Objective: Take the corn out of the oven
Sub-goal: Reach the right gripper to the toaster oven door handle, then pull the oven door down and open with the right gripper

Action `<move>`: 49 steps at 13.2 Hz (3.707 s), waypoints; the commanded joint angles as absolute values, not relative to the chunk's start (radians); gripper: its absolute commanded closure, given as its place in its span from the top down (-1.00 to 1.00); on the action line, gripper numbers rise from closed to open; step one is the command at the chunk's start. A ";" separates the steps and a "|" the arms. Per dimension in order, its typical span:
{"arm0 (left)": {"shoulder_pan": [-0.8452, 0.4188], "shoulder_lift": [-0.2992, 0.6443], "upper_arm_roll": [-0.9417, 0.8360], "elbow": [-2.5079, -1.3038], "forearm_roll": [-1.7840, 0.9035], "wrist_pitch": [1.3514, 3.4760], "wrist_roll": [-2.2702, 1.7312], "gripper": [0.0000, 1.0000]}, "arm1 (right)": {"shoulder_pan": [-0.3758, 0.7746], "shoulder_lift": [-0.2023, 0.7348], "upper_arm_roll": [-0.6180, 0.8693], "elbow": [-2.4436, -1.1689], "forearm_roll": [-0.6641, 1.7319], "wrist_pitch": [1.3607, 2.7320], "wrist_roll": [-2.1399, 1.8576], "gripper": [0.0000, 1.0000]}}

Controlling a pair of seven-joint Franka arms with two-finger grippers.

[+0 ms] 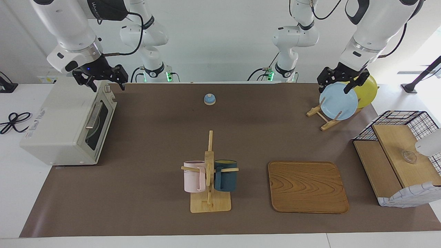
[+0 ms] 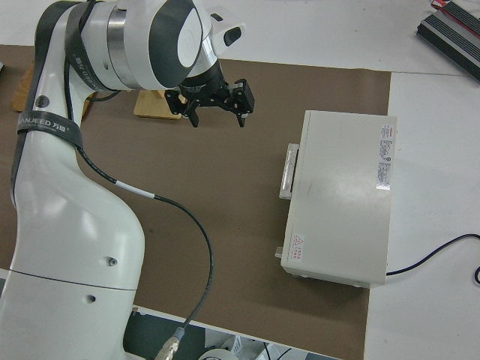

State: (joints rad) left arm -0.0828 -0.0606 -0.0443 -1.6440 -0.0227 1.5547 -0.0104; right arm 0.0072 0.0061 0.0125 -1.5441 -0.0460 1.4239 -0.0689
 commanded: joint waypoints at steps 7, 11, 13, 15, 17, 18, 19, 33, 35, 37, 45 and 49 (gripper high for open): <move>-0.064 -0.063 -0.058 -1.643 -0.005 1.546 -0.002 1.00 | -0.003 -0.060 0.012 -1.716 -0.020 1.601 -0.112 -0.57; -0.064 -0.063 -0.058 -1.643 -0.005 1.543 -0.002 1.00 | -0.009 -0.106 0.009 -1.911 -0.083 1.786 -0.107 -0.81; -0.064 -0.063 -0.058 -1.643 -0.005 1.543 -0.002 1.00 | -0.018 -0.109 0.009 -1.940 -0.171 1.789 -0.110 -0.86; -0.064 -0.063 -0.058 -1.643 -0.005 1.543 -0.002 1.00 | -0.046 -0.120 0.008 -1.962 -0.216 1.789 -0.110 -0.85; -0.063 -0.063 -0.057 -1.644 -0.005 1.543 -0.003 1.00 | -0.095 -0.141 0.009 -2.006 -0.230 1.801 -0.115 -0.85; -0.060 -0.064 -0.057 -1.644 -0.005 1.543 -0.003 1.00 | -0.116 -0.152 0.009 -2.034 -0.230 1.804 -0.114 -0.84; -0.055 -0.064 -0.057 -1.644 -0.005 1.542 -0.003 1.00 | -0.123 -0.153 0.008 -2.048 -0.230 1.813 -0.115 -0.84; -0.052 -0.063 -0.057 -1.646 -0.011 1.562 -0.005 1.00 | -0.190 -0.110 0.009 -2.135 -0.227 1.931 -0.107 -0.83; -0.055 -0.063 -0.057 -1.646 -0.012 1.562 -0.005 1.00 | -0.180 -0.106 0.011 -2.135 -0.225 1.933 -0.086 -0.83; -0.055 -0.063 -0.057 -1.646 -0.012 1.565 -0.005 1.00 | -0.167 -0.104 0.011 -2.135 -0.221 1.933 -0.058 -0.83; -0.051 -0.063 -0.057 -1.646 -0.014 1.568 -0.003 1.00 | -0.104 -0.054 0.012 -2.135 -0.210 1.974 0.018 -0.83; -0.060 -0.060 -0.057 -1.646 -0.015 1.592 -0.015 1.00 | -0.083 0.003 0.014 -2.135 -0.190 2.045 0.054 -0.83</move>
State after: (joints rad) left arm -0.0626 -0.0606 -0.0491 -1.6445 -0.0228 1.5690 -0.0106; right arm -0.0676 -0.0996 0.0206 -2.1208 -0.1934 1.9005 0.0456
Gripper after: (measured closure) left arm 0.000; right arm 0.912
